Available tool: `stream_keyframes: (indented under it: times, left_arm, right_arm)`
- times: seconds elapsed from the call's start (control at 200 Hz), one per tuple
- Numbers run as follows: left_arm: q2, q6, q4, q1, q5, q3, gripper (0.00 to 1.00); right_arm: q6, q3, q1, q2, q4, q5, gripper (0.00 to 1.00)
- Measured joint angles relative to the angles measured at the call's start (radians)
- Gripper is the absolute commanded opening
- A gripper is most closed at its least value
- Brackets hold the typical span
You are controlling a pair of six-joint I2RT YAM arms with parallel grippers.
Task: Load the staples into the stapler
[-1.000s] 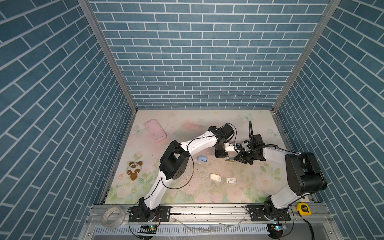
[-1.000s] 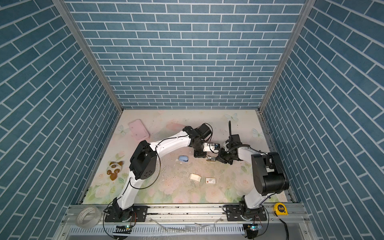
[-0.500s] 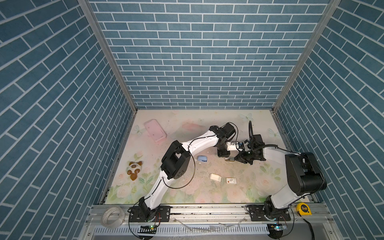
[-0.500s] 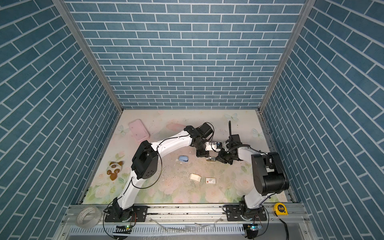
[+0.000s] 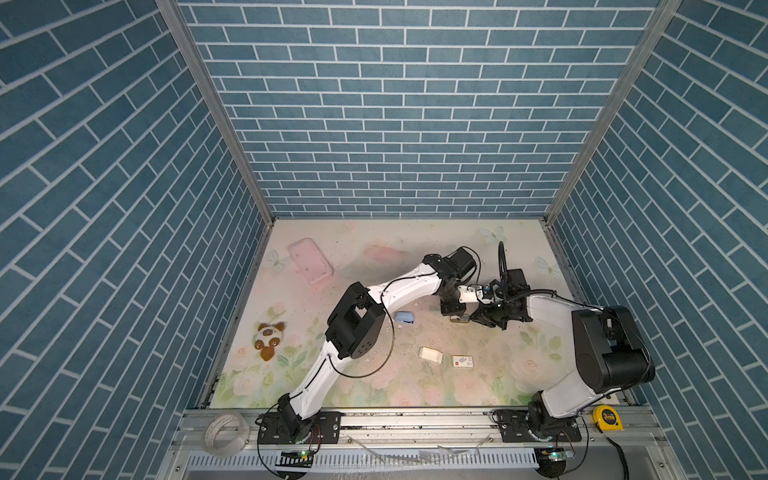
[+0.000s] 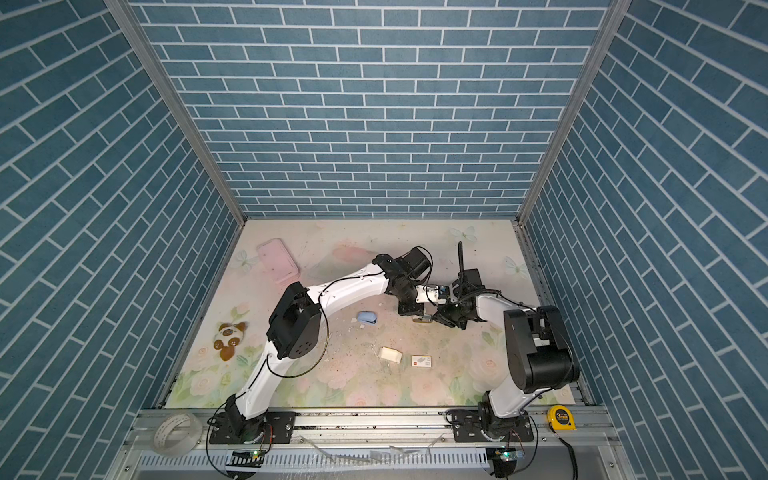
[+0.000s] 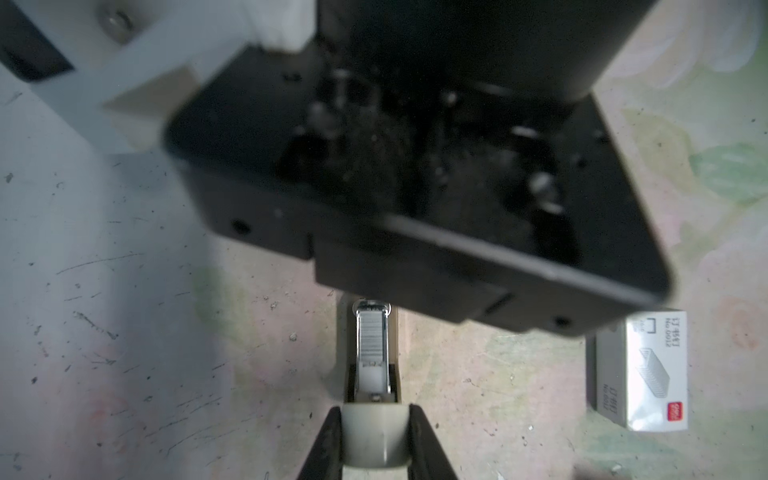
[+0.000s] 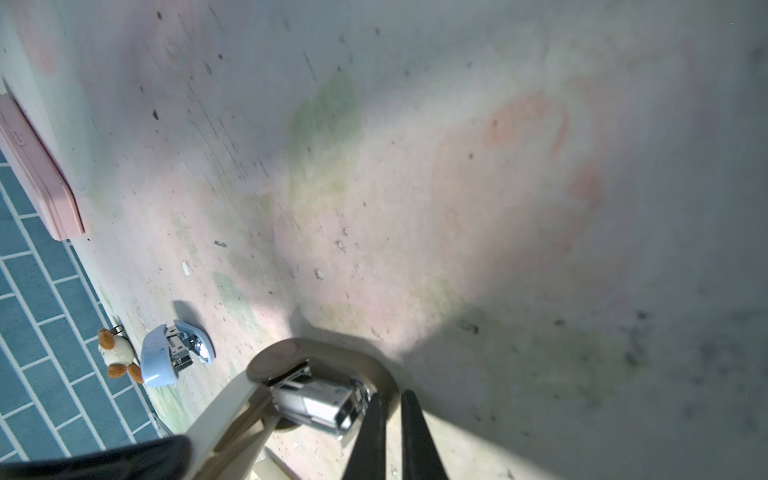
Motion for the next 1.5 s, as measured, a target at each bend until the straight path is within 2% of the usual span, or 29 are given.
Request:
stream_keyframes:
  times: [0.475,0.73,1.055,1.255,1.5]
  left_arm:
    - [0.039,0.005,-0.018,-0.012,-0.003,0.041,0.11]
    - [0.07,0.013,-0.047,-0.025,-0.02,0.092,0.11]
    - [0.106,0.014,-0.066,-0.047,-0.05,0.144,0.11]
    - [0.151,0.015,-0.102,-0.057,-0.069,0.21,0.11]
    - [0.202,0.021,-0.153,-0.069,-0.096,0.286,0.1]
  right_arm:
    - [0.0,-0.003,-0.02,-0.072,-0.079,0.113,0.11]
    - [0.01,-0.003,-0.053,-0.177,-0.219,0.313,0.13]
    - [0.069,-0.009,-0.118,-0.447,-0.305,0.521,0.13]
    - [0.079,-0.009,-0.138,-0.585,-0.345,0.557,0.13]
    - [0.078,-0.008,-0.138,-0.608,-0.385,0.529,0.13]
